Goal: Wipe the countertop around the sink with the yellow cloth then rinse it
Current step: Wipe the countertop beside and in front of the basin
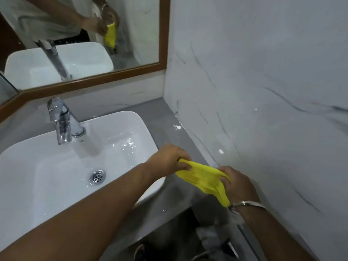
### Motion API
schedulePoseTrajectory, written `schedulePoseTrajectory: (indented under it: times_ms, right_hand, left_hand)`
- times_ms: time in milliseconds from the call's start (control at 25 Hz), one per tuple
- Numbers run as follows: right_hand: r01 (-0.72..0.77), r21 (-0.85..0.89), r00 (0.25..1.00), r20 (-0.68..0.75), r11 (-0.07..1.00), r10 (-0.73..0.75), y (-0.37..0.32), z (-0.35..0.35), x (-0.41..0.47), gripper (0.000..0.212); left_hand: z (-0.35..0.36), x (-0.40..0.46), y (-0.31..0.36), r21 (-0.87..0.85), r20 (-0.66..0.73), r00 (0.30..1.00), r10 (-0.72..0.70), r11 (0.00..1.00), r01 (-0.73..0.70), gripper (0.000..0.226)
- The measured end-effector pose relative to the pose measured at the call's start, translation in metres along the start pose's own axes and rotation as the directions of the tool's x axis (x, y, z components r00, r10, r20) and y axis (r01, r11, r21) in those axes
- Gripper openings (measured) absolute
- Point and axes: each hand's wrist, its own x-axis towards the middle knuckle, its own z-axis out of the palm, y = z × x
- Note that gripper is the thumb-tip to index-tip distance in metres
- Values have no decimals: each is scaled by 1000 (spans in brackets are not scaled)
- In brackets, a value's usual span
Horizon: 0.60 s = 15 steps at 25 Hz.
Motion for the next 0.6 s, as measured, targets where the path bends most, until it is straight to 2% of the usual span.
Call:
schedulePoseTrajectory:
  times_ms: [160, 320, 440, 520, 600]
  right_hand:
    - [-19, -62, 997, 74, 998, 23, -22, 40, 82, 33]
    - [-61, -103, 989, 129, 993, 74, -15, 69, 127, 32]
    - [9, -122, 991, 137, 992, 8, -9, 84, 152, 28]
    - [68, -151, 991, 120, 986, -50, -6, 94, 165, 29]
    - [153, -243, 988, 67, 958, -141, -4, 103, 173, 33]
  left_hand:
    - [-16, 41, -65, 54, 37, 998, -41, 998, 39, 27]
    - [-6, 82, -91, 113, 125, 980, -153, 984, 139, 27]
    - [-2, 99, -105, 251, 153, 954, -258, 944, 215, 27]
    - [-8, 99, -109, 343, 123, 952, -279, 912, 223, 24]
    - [-16, 90, -113, 374, 17, 970, -241, 902, 217, 23]
